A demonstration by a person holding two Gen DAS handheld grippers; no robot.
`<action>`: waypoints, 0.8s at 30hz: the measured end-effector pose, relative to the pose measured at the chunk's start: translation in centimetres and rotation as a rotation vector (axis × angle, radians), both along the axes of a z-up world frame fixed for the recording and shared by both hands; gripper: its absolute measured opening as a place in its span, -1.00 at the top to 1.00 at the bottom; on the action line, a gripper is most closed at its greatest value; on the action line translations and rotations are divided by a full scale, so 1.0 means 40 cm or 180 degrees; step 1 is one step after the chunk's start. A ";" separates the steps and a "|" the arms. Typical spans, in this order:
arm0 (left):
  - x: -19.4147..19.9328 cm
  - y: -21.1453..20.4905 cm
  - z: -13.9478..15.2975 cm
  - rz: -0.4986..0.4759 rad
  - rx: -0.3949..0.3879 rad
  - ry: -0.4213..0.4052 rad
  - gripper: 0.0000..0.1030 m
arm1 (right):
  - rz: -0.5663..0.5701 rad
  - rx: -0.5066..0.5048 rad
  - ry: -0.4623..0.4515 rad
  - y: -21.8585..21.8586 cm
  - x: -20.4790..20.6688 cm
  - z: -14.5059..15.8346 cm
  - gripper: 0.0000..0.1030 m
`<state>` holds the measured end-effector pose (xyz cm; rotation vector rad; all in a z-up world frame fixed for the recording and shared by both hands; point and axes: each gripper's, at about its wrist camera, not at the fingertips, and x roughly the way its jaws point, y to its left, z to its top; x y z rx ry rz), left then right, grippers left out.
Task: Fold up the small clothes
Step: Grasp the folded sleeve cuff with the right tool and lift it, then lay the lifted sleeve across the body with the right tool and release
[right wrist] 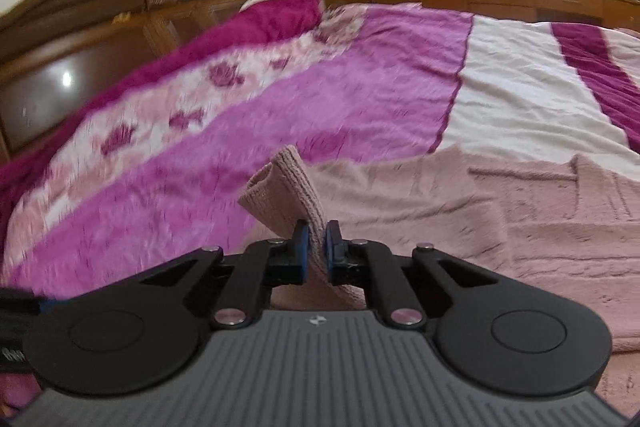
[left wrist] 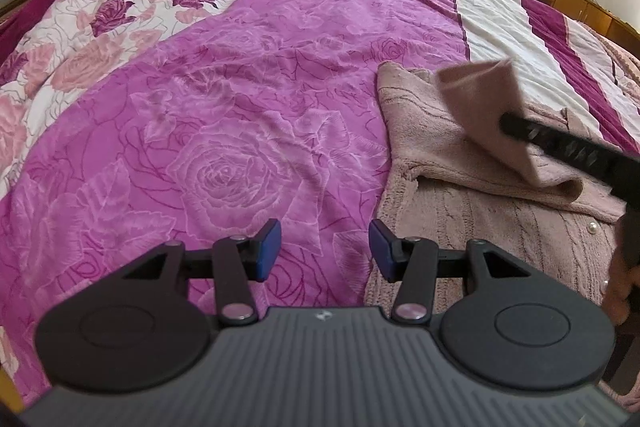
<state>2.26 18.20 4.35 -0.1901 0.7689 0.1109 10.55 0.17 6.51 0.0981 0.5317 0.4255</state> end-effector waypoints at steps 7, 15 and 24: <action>-0.003 -0.013 0.008 -0.0034 0.0025 -0.0023 0.02 | -0.0265 0.0229 -0.0172 -0.084 -0.006 0.066 0.84; 0.004 -0.035 0.031 -0.0096 0.0068 -0.0086 0.02 | -0.0627 0.0144 -0.0405 -0.208 -0.011 0.128 0.84; 0.033 -0.087 0.063 -0.0232 0.0222 -0.0180 0.02 | -0.1057 0.0142 -0.0400 -0.391 -0.014 0.131 0.84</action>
